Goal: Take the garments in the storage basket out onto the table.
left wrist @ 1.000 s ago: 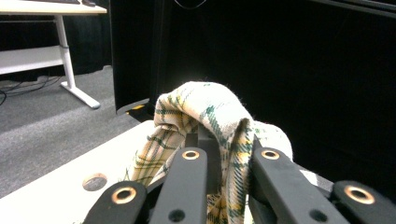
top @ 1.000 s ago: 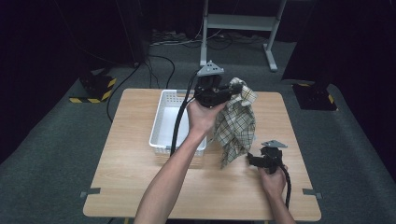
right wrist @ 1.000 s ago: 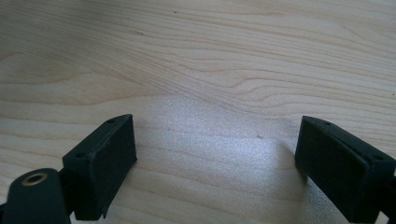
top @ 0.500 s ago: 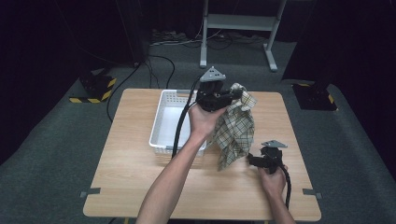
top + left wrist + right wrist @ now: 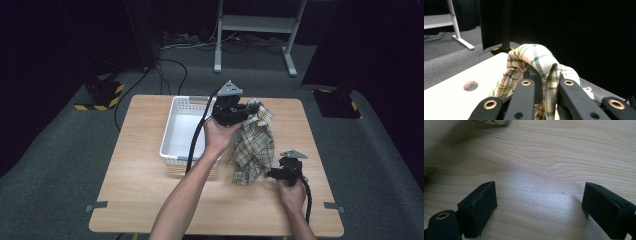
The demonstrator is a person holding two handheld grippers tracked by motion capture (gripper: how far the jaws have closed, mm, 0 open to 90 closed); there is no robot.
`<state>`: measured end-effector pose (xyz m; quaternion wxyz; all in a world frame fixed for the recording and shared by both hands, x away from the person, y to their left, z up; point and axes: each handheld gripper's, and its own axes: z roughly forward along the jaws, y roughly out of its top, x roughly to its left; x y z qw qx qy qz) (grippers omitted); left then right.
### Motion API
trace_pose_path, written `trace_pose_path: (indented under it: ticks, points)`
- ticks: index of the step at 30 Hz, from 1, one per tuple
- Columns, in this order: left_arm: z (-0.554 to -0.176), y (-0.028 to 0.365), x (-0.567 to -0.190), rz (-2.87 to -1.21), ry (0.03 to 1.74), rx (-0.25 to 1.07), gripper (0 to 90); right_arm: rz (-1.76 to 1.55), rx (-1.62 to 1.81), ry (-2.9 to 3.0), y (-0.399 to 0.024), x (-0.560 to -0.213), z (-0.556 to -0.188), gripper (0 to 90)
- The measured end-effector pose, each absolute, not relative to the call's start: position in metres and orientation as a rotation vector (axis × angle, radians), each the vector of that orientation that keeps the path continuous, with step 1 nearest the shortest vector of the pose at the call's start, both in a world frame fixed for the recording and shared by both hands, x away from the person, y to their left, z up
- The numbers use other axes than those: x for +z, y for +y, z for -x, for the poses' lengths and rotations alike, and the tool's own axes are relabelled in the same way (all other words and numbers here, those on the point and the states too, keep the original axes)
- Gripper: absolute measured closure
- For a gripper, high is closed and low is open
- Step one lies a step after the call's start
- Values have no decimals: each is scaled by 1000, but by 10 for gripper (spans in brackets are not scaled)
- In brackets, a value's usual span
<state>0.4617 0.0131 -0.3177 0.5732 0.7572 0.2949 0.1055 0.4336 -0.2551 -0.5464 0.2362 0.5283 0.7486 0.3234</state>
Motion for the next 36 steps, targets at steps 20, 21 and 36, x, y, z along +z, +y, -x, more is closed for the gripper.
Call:
trace_pose_path:
  ticks: [20,21,36]
  points:
    - [-470,15,-355,-1802,730,245,868,-1449,886,2054,-255,-546,-433,117]
    - [-471,15,-357,-1800,732,244,868,-1449,886,2055,-255,-546,-433,117]
    - [-478,16,-387,-1822,798,230,866,-1449,887,2054,-255,-546,-433,117]
